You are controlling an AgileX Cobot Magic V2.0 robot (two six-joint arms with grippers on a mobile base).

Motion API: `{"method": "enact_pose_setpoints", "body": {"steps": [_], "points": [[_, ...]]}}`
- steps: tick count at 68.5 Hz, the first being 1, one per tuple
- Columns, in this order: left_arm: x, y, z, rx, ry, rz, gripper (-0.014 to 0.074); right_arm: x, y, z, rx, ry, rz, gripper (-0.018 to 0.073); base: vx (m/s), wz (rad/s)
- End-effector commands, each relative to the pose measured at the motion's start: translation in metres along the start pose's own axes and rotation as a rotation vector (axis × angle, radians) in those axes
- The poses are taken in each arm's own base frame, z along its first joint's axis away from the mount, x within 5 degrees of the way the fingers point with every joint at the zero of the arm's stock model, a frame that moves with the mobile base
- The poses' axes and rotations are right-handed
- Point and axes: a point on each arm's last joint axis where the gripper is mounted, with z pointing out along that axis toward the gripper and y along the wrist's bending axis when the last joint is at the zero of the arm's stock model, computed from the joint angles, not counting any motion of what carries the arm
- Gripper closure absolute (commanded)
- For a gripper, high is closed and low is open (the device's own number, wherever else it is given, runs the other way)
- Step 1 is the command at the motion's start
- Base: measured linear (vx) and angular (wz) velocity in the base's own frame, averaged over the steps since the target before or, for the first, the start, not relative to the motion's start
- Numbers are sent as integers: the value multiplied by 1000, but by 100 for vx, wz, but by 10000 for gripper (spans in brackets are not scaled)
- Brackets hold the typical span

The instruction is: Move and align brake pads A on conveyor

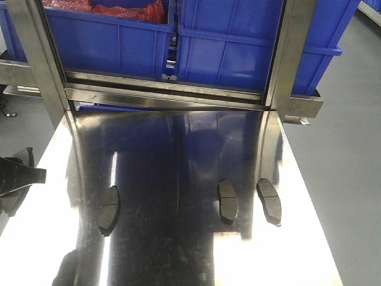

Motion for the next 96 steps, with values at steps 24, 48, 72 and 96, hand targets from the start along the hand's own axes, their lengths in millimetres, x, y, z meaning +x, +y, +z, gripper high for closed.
{"method": "enact_pose_setpoints", "body": {"steps": [24, 48, 72, 96], "points": [[-13, -3, -12, 21, -109, -6, 520, -15, -1, -1, 6, -76, -17, 3, 0, 0], [-13, -3, -12, 21, -109, -6, 520, -19, 2, 11, -22, -30, 32, -117, 0, 0], [-13, -3, -12, 21, -109, -6, 520, -37, 9, 112, -41, 380, 45, -85, 0, 0], [-13, -3, -12, 21, -109, -6, 520, -45, 32, 184, -108, 533, 76, -72, 0, 0]]}}
